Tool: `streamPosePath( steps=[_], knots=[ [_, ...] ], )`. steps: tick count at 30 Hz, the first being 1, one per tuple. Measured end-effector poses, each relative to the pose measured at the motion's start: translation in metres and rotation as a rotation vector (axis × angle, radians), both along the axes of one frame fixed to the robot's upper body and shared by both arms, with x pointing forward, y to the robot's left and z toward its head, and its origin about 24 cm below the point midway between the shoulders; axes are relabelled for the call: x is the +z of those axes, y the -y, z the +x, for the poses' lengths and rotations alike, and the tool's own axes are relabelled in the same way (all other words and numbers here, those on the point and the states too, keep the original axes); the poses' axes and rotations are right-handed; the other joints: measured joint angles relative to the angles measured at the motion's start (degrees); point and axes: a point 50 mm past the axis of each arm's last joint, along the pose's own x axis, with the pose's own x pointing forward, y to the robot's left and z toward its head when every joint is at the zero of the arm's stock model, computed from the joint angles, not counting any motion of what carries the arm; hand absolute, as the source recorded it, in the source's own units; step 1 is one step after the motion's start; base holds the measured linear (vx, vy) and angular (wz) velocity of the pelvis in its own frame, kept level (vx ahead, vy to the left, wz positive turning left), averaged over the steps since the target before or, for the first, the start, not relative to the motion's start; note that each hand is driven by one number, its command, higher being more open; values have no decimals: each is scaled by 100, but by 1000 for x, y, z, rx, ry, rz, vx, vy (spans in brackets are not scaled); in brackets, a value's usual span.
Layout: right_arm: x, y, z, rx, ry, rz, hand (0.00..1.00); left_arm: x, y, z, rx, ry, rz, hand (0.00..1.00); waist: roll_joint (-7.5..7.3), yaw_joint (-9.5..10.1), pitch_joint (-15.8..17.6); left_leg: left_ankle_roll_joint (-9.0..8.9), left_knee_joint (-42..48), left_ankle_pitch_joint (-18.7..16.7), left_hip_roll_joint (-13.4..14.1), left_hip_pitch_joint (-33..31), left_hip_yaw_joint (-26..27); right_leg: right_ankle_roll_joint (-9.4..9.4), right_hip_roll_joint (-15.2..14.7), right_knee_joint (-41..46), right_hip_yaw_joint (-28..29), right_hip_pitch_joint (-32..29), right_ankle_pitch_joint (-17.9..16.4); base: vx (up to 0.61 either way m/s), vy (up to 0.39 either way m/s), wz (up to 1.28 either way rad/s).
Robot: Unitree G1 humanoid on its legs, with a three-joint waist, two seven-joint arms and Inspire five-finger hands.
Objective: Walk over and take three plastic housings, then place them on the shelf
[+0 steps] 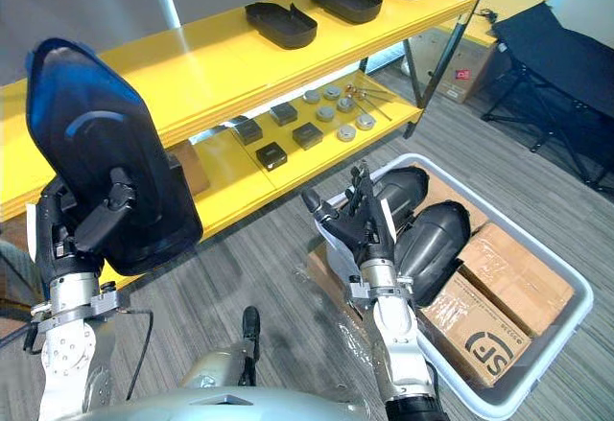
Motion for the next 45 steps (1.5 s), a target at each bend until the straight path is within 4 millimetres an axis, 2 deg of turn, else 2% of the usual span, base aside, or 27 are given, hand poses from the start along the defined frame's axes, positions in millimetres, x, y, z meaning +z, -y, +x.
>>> streamPosePath(
  steps=[3,5,8,9,11,12,13,15,18,20,21,22,23,25,26,28,30,31,32,33,34,36,38,40,41,43,45],
  knots=[
    [4,0,0,-16,27,6,100,-1,-2,-3,3,-8,6,0,3,87,2,163,877,-159,52,-77,208,38,-80,-17,-72,128,-17,58,9,12],
    [6,-2,2,-42,53,30,100,-1,-5,-6,-8,-12,24,0,-80,174,30,204,1436,-535,-17,-254,241,194,-162,-190,-147,286,70,133,68,6],
    [7,-3,2,-66,60,51,100,-1,-8,-8,-18,-17,36,0,-316,264,94,306,1928,-1124,-196,-325,284,179,-392,51,-226,452,114,199,117,11],
    [7,-3,2,-72,62,53,100,-2,-8,-8,-21,-19,35,0,-321,252,90,345,1990,-1204,-237,-332,259,69,-514,396,-214,337,178,277,166,29],
    [7,0,2,-86,64,49,100,-1,-10,-8,-33,-22,51,0,-347,219,81,488,1894,-1397,-381,-117,156,-772,-1070,2148,153,-412,905,299,228,31],
    [7,0,2,-87,64,43,100,-1,-12,-8,-28,-23,53,0,-362,188,80,527,1786,-1429,-443,8,116,-875,-1179,2523,316,-599,1259,359,248,22],
    [7,-2,3,-84,67,22,100,0,-14,-9,-15,-23,59,0,-362,130,72,571,1589,-1445,-496,236,28,-744,-1198,3071,722,-936,1180,327,187,19],
    [9,-3,2,-80,83,25,100,1,-18,-9,8,-20,60,0,-303,70,73,586,1279,-1401,-494,591,-108,-524,-908,3177,989,-1317,773,341,157,24],
    [12,2,2,-89,97,18,100,5,-20,-5,3,-1,44,0,-198,-53,51,546,793,-1374,-485,1085,-354,-502,-193,2080,1149,-1963,456,288,89,32],
    [16,11,1,-110,117,5,100,8,-20,5,-7,18,48,0,-204,-136,39,496,666,-1408,-525,1254,-527,-300,179,1089,1524,-2399,620,312,21,61],
    [17,18,0,-116,122,1,100,7,-20,13,-10,15,45,0,-182,-263,42,466,645,-1429,-557,1377,-672,-83,343,595,1831,-2542,779,251,-37,86],
    [16,23,-2,-117,122,17,100,4,-20,17,-8,6,38,0,-184,-365,38,449,662,-1440,-596,1477,-781,-23,444,276,1981,-2549,954,325,-64,108],
    [15,27,-6,-123,125,46,100,1,-18,21,-15,-10,30,0,-242,-430,3,400,695,-1473,-668,1583,-898,-153,457,35,2125,-2507,1296,341,-106,109],
    [16,35,-10,-127,150,96,100,-2,-17,22,-17,-27,28,0,-472,-501,-163,337,934,-1910,-815,1687,-1003,-541,450,-363,2144,-2313,2348,447,-195,81],
    [20,40,-9,-127,172,87,100,-8,-12,22,-13,-41,-2,0,-317,-390,-195,270,1252,-2280,-656,1651,-907,-537,534,-442,1974,-2159,2176,448,-208,27],
    [24,42,-8,-105,186,70,100,-18,-12,13,1,-86,-27,0,-30,-341,-283,157,1726,-2462,-320,1566,-788,-639,813,-777,1797,-1818,2052,381,-146,21],
    [24,43,-9,-102,188,66,100,-21,-11,11,-2,-101,-30,0,47,-325,-242,88,2505,-2484,-123,1393,-603,-669,959,-1082,1702,-1423,2037,254,-86,28],
    [25,45,-9,-99,191,60,100,-22,-10,11,-3,-105,-34,0,53,-313,-212,-245,3441,-2530,32,1063,-476,-706,970,-1308,1636,-1063,2015,285,-61,12],
    [27,47,-10,-103,198,57,100,-22,-10,11,-6,-105,-33,0,35,-205,-214,-238,3811,-2649,305,952,-129,-752,942,-1432,1631,-805,1978,321,-48,3],
    [28,48,-10,-106,202,55,100,-21,-10,11,-6,-104,-33,0,35,-192,-215,-208,3815,-2665,373,947,-58,-755,932,-1454,1628,-770,1976,235,-32,-9],
    [35,52,-11,-116,237,49,100,-21,-9,11,-12,-100,-32,0,-6,-206,-227,-153,3508,-2681,749,843,248,-731,810,-1602,1602,-619,1955,248,18,8],
    [45,62,-15,-153,291,58,100,-19,-7,14,-32,-88,-26,0,15,-295,-246,-289,2774,-2552,1033,679,274,-601,572,-1608,1495,-535,1905,201,108,30],
    [49,73,-19,-202,318,39,100,-17,-3,17,-73,-77,-17,0,105,-415,-283,-390,2192,-2142,1288,602,265,-424,411,-1574,1386,-469,1855,149,214,27],
    [56,84,-22,-263,355,2,100,-15,4,20,-130,-65,-11,0,414,-479,-410,-465,1627,-986,1401,724,254,-95,346,-1484,1428,-444,1785,191,380,-4],
    [57,85,-22,-279,360,-4,100,-14,5,22,-147,-61,-3,0,445,-493,-429,-730,1481,-1170,1360,847,314,33,324,-1428,1477,-448,1750,182,430,-5],
    [55,77,-22,-330,362,16,100,1,7,29,-220,-12,58,0,-8,-529,-353,-627,937,-1070,809,1209,500,91,-215,-1288,1573,-507,1729,115,360,-6],
    [62,69,-22,-323,396,4,100,14,6,32,-270,27,114,0,-268,-535,-359,-526,777,-1017,583,1210,603,230,-417,-1301,1648,-604,1826,51,206,-5]
  ],
)
